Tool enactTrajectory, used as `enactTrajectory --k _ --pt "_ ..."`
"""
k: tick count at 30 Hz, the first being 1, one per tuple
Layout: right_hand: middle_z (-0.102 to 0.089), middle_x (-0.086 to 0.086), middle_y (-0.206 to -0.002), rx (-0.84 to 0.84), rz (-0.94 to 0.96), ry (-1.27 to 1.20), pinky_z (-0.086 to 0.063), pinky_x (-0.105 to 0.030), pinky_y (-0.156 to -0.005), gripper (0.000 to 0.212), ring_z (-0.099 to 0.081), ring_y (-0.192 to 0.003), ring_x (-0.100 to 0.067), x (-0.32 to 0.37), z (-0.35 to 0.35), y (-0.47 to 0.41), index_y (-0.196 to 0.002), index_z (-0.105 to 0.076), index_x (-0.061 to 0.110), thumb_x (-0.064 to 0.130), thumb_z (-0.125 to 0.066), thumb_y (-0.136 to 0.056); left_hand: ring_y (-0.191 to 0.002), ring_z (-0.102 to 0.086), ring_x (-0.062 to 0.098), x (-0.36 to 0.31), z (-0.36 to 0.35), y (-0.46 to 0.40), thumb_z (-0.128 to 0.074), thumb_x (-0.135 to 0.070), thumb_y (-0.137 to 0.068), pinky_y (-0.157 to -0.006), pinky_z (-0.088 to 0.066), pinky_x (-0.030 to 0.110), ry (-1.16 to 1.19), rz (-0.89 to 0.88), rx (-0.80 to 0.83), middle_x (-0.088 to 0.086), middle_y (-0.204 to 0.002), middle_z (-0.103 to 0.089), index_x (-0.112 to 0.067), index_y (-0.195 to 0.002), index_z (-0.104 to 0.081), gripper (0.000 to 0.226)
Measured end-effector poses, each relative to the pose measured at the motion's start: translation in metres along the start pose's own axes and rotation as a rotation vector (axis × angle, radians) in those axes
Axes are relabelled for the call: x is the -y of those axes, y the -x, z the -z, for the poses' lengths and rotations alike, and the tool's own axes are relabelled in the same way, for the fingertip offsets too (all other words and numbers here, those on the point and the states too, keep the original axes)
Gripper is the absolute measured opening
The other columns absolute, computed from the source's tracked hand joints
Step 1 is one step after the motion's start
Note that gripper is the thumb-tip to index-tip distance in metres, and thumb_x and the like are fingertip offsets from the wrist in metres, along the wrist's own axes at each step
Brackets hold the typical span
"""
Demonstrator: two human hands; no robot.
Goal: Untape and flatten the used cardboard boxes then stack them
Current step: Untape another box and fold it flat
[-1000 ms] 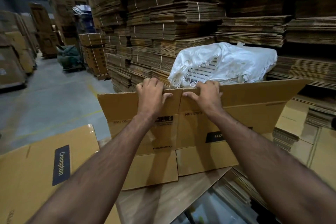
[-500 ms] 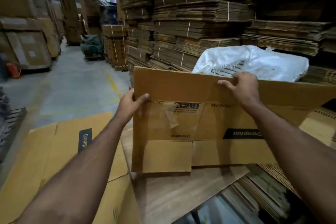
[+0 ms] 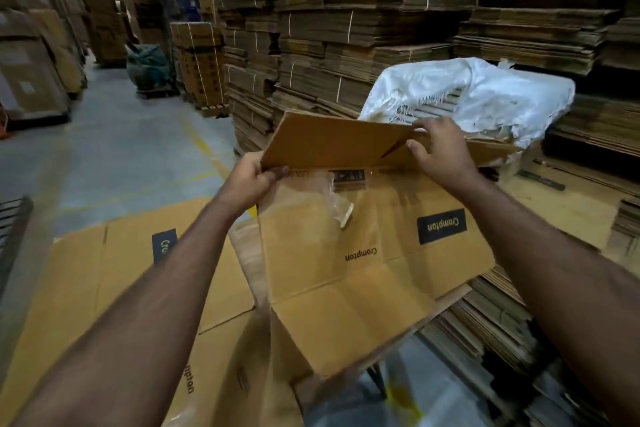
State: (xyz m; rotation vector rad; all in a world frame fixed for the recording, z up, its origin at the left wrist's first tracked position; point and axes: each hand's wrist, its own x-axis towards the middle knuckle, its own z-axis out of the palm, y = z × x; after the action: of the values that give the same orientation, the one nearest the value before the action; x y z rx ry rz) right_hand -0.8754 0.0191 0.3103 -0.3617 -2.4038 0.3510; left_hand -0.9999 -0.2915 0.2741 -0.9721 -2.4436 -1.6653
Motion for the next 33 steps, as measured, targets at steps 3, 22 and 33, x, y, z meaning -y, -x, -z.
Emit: enactTrajectory --k 3,22,33 --pt "-0.050 -0.015 -0.130 0.000 -0.019 -0.006 -0.037 -0.039 -0.103 0.050 -0.043 -0.125 -0.030 0.005 0.001 0.024 -0.139 -0.047 0.013 0.026 -0.063 -0.094 -0.063 -0.056 -0.010 -0.011 -0.001 0.011 -0.060 -0.008 -0.095 -0.056 -0.043 0.009 0.030 0.003 -0.008 -0.008 -0.081 -0.062 -0.012 -0.103 -0.063 0.009" --pt "-0.051 -0.009 -0.130 0.739 0.358 -0.055 -0.040 -0.041 -0.104 0.082 -0.049 -0.124 -0.025 0.079 0.112 0.247 -0.133 -0.056 0.011 0.074 -0.050 -0.081 -0.083 -0.066 0.025 -0.129 -0.052 0.219 -0.061 -0.026 -0.094 -0.066 -0.049 0.033 -0.064 0.220 -0.642 0.008 -0.091 -0.071 -0.007 -0.095 -0.069 0.021" --pt "-0.055 -0.008 -0.123 0.329 0.291 0.333 -0.053 -0.047 -0.077 0.048 -0.057 -0.104 -0.032 0.099 0.134 0.335 -0.136 -0.038 0.020 0.017 -0.054 -0.092 -0.080 -0.054 0.018 -0.166 -0.045 0.306 -0.060 -0.020 -0.095 -0.075 -0.050 0.032 0.229 0.303 -0.951 0.001 -0.079 -0.055 0.001 -0.099 -0.061 0.022"
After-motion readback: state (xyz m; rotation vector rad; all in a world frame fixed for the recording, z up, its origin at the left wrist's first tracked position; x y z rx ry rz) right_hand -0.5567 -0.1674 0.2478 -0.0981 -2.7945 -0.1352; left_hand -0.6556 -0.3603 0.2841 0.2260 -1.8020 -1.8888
